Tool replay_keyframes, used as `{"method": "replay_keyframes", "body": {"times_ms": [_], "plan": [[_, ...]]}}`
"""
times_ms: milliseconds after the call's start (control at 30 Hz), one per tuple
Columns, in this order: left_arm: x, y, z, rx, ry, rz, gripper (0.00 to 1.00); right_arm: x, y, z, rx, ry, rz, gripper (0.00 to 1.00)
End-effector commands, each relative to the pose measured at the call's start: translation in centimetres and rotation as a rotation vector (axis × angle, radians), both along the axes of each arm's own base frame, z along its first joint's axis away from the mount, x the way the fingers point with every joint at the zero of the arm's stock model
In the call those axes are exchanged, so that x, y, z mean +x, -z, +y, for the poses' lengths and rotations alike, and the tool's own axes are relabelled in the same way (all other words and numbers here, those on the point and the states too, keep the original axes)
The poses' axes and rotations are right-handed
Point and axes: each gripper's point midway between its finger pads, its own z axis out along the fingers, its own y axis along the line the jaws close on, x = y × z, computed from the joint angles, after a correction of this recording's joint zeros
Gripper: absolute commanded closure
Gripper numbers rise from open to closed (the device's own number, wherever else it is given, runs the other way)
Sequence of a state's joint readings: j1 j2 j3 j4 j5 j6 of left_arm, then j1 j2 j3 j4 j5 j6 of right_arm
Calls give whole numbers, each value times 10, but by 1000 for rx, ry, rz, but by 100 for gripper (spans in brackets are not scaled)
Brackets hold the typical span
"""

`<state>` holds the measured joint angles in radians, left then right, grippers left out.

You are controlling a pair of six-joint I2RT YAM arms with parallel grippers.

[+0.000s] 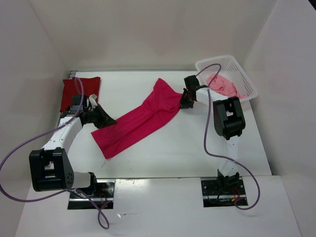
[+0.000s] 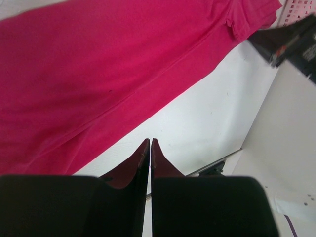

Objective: Fold and stack the t-shirts
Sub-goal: Rotate the tshirt 90 degrees

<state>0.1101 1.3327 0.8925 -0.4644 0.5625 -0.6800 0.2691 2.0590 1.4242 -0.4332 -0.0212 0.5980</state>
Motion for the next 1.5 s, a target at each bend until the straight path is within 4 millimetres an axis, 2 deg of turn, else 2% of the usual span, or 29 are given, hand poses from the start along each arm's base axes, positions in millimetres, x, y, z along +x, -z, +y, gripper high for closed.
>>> {"method": "replay_keyframes", "body": {"times_ms": [0, 33, 67, 100, 167, 200, 267, 333, 367, 400, 433, 467, 500, 533, 567, 600, 633, 667, 700, 733, 767, 833, 933, 967, 1033, 1200, 1233, 1367, 1467], "plan": [[-4, -8, -3, -8, 36, -37, 91, 39, 18, 7, 2, 6, -22, 100], [-6, -4, -3, -9, 36, -26, 90, 65, -2, 16, 30, 11, -65, 100], [-8, -4, -3, -9, 36, -28, 88, 73, 19, 21, 38, 11, -28, 100], [-11, -6, -6, -14, 39, -25, 82, 108, -17, 36, 91, -7, -120, 100], [-19, -2, -10, -21, 42, -2, 78, 120, -12, 50, 109, -21, -91, 100], [-20, -2, -13, -21, 53, -1, 76, 149, -57, 58, 139, -25, -199, 100], [-24, -3, -17, -26, 58, -3, 65, 155, -98, 74, 120, -73, -269, 100], [-26, -3, -23, -35, 53, 6, 56, 148, -119, 77, 112, -86, -283, 91], [-25, -7, -24, -39, 46, -8, 50, 136, -110, 81, 90, -121, -258, 85], [-26, -5, -28, -45, 51, -1, 48, 130, -145, 76, 85, -119, -314, 80], [-26, -6, -32, -49, 59, -5, 45, 118, -152, 80, 89, -131, -322, 69], [-23, -11, -32, -49, 60, -19, 43, 99, -119, 75, 92, -122, -262, 64], [-20, -10, -31, -42, 54, -15, 42, 78, -163, 85, 170, -152, -326, 58], [-17, -13, -29, -33, 48, -26, 41, 61, -163, 90, 205, -161, -324, 56], [-10, -15, -25, -5, 45, -46, 41, 25, -125, 104, 230, -177, -245, 56], [-9, -15, -25, 1, 54, -43, 46, 1, -145, 117, 277, -211, -268, 56], [-6, -13, -14, 24, 33, -54, 49, -38, -105, 123, 272, -233, -172, 59], [-1, -12, -9, 29, 24, -51, 52, -69, -106, 162, 336, -290, -171, 63], [-1, -5, -4, 33, 16, -28, 53, -91, -110, 178, 375, -320, -170, 69], [2, -7, -1, 37, 24, -41, 54, -119, -87, 183, 378, -328, -112, 88], [2, -5, 4, 46, 6, -31, 54, -141, -86, 209, 438, -337, -99, 95], [5, -5, 7, 51, 3, -32, 54, -168, -70, 222, 475, -348, -55, 98], [5, -2, 7, 50, 3, -23, 54, -189, -51, 246, 478, -385, -8, 86], [5, -1, 9, 62, 5, -26, 53, -197, -42, 251, 466, -401, 12, 69], [3, 2, 9, 61, 5, -17, 53, -199, -28, 260, 466, -404, 39, 57], [1, 3, 9, 61, 5, -17, 53, -206, -1, 277, 456, -392, 98, 51], [-2, 7, 10, 73, 7, -10, 53, -204, 9, 278, 440, -384, 105, 66], [-6, 12, 10, 75, 14, 5, 53, -203, 25, 261, 380, -344, 140, 95], [-9, 16, 6, 87, 31, 11, 53, -198, 7, 221, 351, -280, 106, 99]]}}
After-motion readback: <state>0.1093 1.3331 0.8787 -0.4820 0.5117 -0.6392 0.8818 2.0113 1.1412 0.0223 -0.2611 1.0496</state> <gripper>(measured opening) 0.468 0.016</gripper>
